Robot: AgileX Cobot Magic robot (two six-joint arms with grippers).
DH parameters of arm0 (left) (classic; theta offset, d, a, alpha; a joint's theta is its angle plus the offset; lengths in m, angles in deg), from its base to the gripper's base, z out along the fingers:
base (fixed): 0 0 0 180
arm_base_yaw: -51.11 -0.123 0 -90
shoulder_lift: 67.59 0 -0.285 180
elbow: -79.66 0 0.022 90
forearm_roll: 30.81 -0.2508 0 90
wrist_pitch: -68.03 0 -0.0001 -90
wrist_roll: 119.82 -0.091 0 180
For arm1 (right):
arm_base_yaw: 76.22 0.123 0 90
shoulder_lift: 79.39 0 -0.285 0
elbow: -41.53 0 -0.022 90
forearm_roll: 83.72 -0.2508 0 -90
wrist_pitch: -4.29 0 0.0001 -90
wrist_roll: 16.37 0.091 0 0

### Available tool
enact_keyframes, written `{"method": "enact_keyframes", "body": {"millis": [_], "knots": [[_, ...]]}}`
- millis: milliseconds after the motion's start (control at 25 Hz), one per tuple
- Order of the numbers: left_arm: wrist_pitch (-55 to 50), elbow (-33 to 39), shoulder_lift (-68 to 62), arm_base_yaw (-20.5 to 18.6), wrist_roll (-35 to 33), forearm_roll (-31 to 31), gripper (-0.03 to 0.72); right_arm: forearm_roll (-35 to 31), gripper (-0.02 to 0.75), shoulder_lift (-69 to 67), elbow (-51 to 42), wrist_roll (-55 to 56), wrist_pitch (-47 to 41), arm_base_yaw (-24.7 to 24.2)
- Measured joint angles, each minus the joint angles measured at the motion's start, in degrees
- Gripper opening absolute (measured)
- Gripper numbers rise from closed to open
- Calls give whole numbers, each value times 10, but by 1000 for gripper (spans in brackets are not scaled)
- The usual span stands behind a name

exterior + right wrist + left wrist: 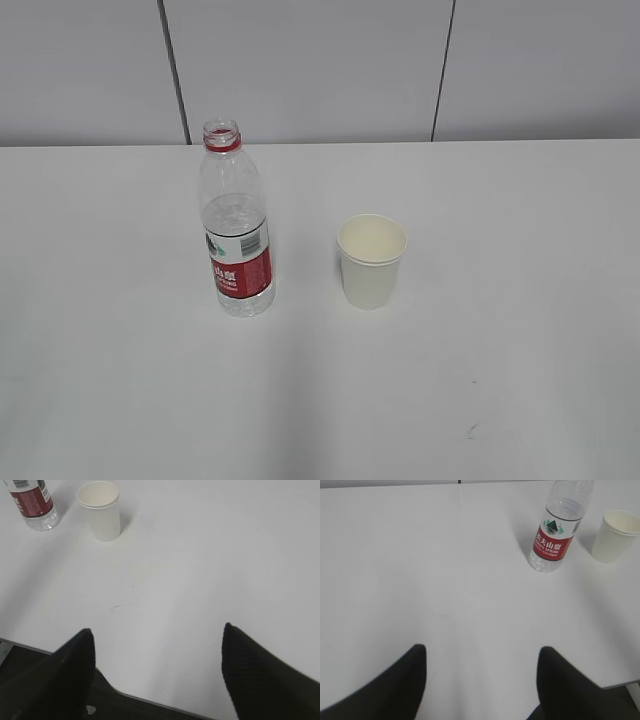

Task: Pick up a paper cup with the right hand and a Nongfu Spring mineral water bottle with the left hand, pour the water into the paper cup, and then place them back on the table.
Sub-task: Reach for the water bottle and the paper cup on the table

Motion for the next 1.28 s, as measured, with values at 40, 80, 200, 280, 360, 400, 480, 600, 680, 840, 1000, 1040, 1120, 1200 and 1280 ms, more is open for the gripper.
{"method": "enact_keyframes", "body": {"millis": [40, 80, 200, 280, 360, 400, 480, 600, 680, 840, 1000, 1040, 1120, 1200, 1280], "knots": [[0, 0, 0, 0, 0, 0, 436, 1, 590, 0, 0, 0, 0, 0], [0, 0, 0, 0, 0, 0, 436, 1, 590, 0, 0, 1, 0, 0], [0, 0, 0, 0, 0, 0, 436, 1, 590, 0, 0, 1, 0, 0], [0, 0, 0, 0, 0, 0, 436, 1, 590, 0, 0, 1, 0, 0], [0, 0, 0, 0, 0, 0, 436, 1, 590, 0, 0, 1, 0, 0], [0, 0, 0, 0, 0, 0, 436, 1, 590, 0, 0, 1, 0, 0], [0, 0, 0, 0, 0, 0, 436, 1, 590, 0, 0, 1, 1, 0], [0, 0, 0, 0, 0, 0, 436, 1, 590, 0, 0, 1, 1, 0], [0, 0, 0, 0, 0, 0, 436, 1, 590, 0, 0, 1, 1, 0], [0, 0, 0, 0, 0, 0, 436, 1, 590, 0, 0, 2, 1, 0], [0, 0, 0, 0, 0, 0, 436, 1, 590, 0, 0, 2, 1, 0], [0, 0, 0, 0, 0, 0, 436, 1, 590, 0, 0, 2, 1, 0], [0, 0, 0, 0, 0, 0, 436, 1, 590, 0, 0, 2, 1, 0], [0, 0, 0, 0, 0, 0, 436, 1, 590, 0, 0, 2, 1, 0], [0, 0, 0, 0, 0, 0, 436, 1, 590, 0, 0, 2, 1, 0]]}}
